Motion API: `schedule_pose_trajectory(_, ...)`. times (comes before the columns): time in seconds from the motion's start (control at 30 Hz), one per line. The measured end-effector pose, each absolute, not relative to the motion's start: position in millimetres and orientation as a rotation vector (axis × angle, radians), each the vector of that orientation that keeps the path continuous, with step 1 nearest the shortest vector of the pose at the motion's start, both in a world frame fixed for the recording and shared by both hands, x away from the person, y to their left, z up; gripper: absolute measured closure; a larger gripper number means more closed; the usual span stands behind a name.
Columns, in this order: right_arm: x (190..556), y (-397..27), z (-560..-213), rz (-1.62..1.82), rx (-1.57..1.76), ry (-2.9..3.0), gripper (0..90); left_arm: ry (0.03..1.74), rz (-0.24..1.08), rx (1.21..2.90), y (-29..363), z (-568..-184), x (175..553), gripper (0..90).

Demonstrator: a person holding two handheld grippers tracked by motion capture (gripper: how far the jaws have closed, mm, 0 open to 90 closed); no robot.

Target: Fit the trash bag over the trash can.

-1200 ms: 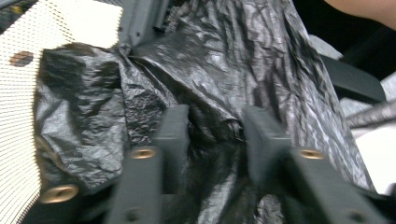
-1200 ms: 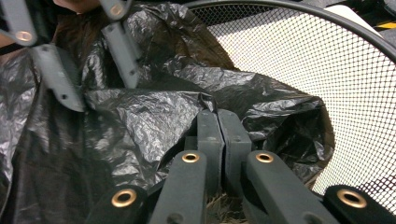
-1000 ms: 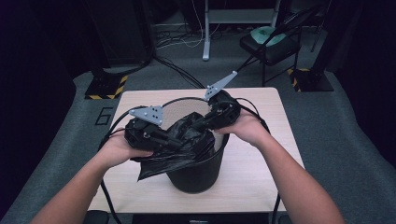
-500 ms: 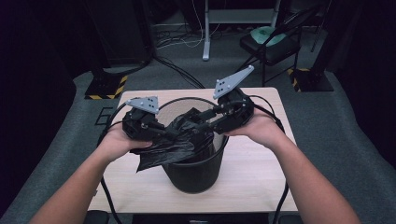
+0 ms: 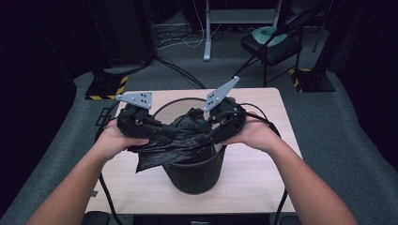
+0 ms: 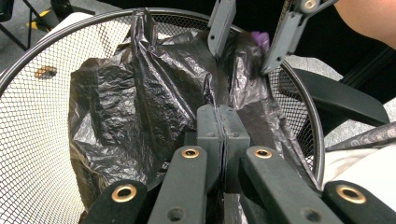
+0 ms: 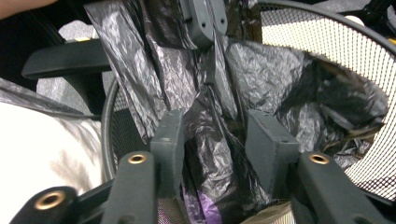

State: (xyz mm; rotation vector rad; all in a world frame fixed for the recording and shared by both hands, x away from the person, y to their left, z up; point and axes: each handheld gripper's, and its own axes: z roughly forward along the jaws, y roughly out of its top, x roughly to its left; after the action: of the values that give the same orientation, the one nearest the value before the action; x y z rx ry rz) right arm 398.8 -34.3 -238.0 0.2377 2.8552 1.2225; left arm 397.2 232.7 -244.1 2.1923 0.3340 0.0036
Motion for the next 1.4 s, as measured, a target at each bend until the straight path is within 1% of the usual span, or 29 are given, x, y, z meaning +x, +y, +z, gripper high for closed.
schedule_pose_trajectory(0.1, 399.4, -33.5, -241.3, 1.188, 0.235, 2.867, 56.5, 0.329, -0.003, 2.187, 233.1, -244.3, 397.3, 88.8)
schedule_pose_trajectory(0.2, 399.1, -34.1, -244.4, 1.173, 0.234, 2.868, 53.8, 0.336, -0.012, 2.177, 234.0, -245.2, 398.2, 88.8)
schedule_pose_trajectory(0.3, 398.7, -34.9, -246.7, 1.158, 0.236, 2.867, 53.9, 0.34, -0.021, 2.169, 234.8, -246.8, 400.2, 88.8)
schedule_pose_trajectory(0.43, 399.6, -36.5, -249.3, 1.144, 0.255, 2.861, 57.5, 0.34, -0.035, 2.163, 234.6, -248.8, 402.6, 88.8)
schedule_pose_trajectory(0.5, 400.4, -36.7, -250.5, 1.137, 0.257, 2.861, 62.6, 0.341, -0.039, 2.159, 234.0, -249.4, 403.3, 88.8)
schedule_pose_trajectory(0.67, 401.0, -35.5, -252.6, 1.138, 0.224, 2.864, 81.7, 0.336, -0.044, 2.159, 231.3, -250.3, 405.1, 88.8)
schedule_pose_trajectory(0.77, 401.5, -35.9, -252.2, 1.171, 0.208, 2.878, 88.8, 0.344, -0.004, 2.188, 228.6, -251.3, 405.6, 88.6)
schedule_pose_trajectory(1.03, 402.4, -39.8, -246.1, 1.296, 0.241, 2.849, 89.7, 0.347, -0.001, 2.185, 228.7, -251.4, 405.9, 88.4)
schedule_pose_trajectory(1.07, 403.5, -40.6, -245.5, 1.322, 0.253, 2.847, 89.8, 0.354, 0.008, 2.184, 229.7, -251.0, 406.0, 86.9)
schedule_pose_trajectory(1.13, 405.4, -42.2, -244.2, 1.361, 0.277, 2.842, 89.8, 0.407, 0.007, 2.167, 231.9, -249.4, 406.5, 72.1)
schedule_pose_trajectory(1.27, 408.6, -43.7, -243.4, 1.374, 0.308, 2.837, 89.8, 0.42, 0.031, 2.155, 240.5, -239.5, 398.4, 60.0)
schedule_pose_trajectory(1.4, 411.4, -40.6, -245.3, 1.355, 0.326, 2.842, 89.8, 0.408, 0.061, 2.162, 249.3, -230.5, 385.2, 57.5)
